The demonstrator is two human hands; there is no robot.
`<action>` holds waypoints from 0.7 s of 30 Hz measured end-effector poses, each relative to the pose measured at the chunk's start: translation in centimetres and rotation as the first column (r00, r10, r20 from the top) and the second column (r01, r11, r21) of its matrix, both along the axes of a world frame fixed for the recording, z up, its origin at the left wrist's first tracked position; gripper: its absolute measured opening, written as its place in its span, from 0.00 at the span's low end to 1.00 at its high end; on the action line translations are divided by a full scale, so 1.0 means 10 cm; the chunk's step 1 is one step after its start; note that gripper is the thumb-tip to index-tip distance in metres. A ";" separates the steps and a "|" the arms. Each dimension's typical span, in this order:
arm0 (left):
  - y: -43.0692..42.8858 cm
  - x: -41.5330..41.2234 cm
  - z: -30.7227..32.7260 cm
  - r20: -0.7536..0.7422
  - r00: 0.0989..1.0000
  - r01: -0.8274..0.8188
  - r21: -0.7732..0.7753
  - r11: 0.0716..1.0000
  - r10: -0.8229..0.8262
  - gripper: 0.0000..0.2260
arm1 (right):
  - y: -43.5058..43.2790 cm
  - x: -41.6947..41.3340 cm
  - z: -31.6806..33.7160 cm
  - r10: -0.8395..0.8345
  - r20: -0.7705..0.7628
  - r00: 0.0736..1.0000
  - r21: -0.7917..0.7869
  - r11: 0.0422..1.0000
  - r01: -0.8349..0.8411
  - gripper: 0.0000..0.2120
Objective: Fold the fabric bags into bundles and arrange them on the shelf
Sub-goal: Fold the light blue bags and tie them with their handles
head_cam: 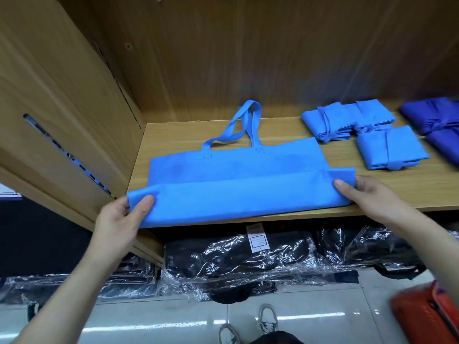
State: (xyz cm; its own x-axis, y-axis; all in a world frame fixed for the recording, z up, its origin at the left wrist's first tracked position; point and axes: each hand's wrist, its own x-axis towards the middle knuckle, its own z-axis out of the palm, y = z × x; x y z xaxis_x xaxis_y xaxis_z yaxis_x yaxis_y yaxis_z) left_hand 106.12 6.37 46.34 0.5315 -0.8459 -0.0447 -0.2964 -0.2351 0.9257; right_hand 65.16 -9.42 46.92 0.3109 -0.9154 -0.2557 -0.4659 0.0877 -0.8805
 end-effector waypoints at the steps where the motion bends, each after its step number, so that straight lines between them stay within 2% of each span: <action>1: -0.05 -0.04 -0.02 0.042 0.999 -0.034 0.011 0.999 0.033 0.08 | -0.02 0.03 -0.07 -0.065 -0.039 0.997 -0.039 0.997 0.063 0.09; 3: -0.15 -0.10 -0.05 0.235 0.969 -0.092 0.051 0.994 0.078 0.15 | -0.06 0.09 -0.20 -0.220 -0.205 0.954 -0.185 0.966 0.183 0.16; 5: -0.21 -0.14 -0.04 0.444 0.891 -0.160 0.123 0.979 0.089 0.23 | -0.03 0.18 -0.25 -0.326 -0.390 0.861 -0.338 0.921 0.195 0.25; 7: -0.22 -0.17 -0.03 0.563 0.824 -0.211 0.187 0.959 0.071 0.27 | 0.01 0.27 -0.26 -0.389 -0.491 0.780 -0.441 0.883 0.163 0.26; 9: -0.21 -0.20 -0.03 0.619 0.784 -0.251 0.238 0.938 0.053 0.28 | 0.04 0.33 -0.27 -0.439 -0.546 0.713 -0.492 0.857 0.151 0.24; 13: -0.20 -0.20 -0.07 0.656 0.752 -0.313 0.264 0.912 0.068 0.27 | 0.05 0.37 -0.28 -0.481 -0.573 0.663 -0.495 0.848 0.187 0.21; 17: -0.21 -0.25 -0.12 0.630 0.760 -0.351 0.195 0.916 0.157 0.24 | 0.04 0.41 -0.23 -0.510 -0.503 0.698 -0.502 0.830 0.245 0.20; 20: -0.27 -0.28 -0.13 0.541 0.805 -0.360 0.118 0.926 0.244 0.15 | 0.05 0.42 -0.31 -0.522 -0.493 0.696 -0.658 0.747 0.094 0.17; 21: -0.28 -0.26 -0.16 0.528 0.810 -0.346 0.078 0.935 0.255 0.15 | 0.04 0.42 -0.35 -0.504 -0.490 0.711 -0.712 0.702 0.006 0.16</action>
State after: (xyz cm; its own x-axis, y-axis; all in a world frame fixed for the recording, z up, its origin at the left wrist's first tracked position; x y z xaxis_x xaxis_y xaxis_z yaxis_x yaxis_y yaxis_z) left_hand 103.55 3.54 44.77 0.7440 -0.6444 0.1767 -0.5975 -0.5234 0.6075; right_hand 69.38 -8.98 43.39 0.0359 -0.9279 0.3711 -0.9498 -0.1472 -0.2761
